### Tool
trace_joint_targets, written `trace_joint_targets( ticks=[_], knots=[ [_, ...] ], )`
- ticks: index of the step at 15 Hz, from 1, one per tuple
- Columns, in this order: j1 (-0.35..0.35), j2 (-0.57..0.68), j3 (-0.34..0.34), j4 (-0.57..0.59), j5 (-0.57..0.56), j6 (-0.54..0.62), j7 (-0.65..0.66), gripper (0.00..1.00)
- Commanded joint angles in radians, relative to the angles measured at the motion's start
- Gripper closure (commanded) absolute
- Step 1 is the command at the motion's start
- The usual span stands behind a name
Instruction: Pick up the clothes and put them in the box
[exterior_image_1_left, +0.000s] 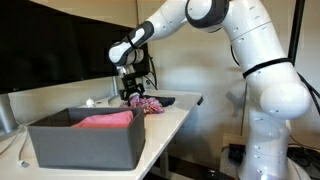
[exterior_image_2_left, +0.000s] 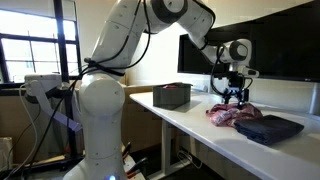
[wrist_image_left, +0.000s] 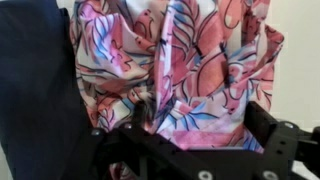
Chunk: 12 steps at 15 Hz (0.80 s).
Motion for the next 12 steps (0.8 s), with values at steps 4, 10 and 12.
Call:
trace_joint_targets(
  ticks=[4,10,12],
  knots=[
    [-0.024,0.01,-0.006,-0.011,0.016,0.016,-0.074,0.25],
    [-0.022,0.016,0.003,-0.019,0.027,0.018,-0.083,0.58],
    [-0.02,0.016,0.005,-0.019,0.027,0.015,-0.082,0.71]
  ],
)
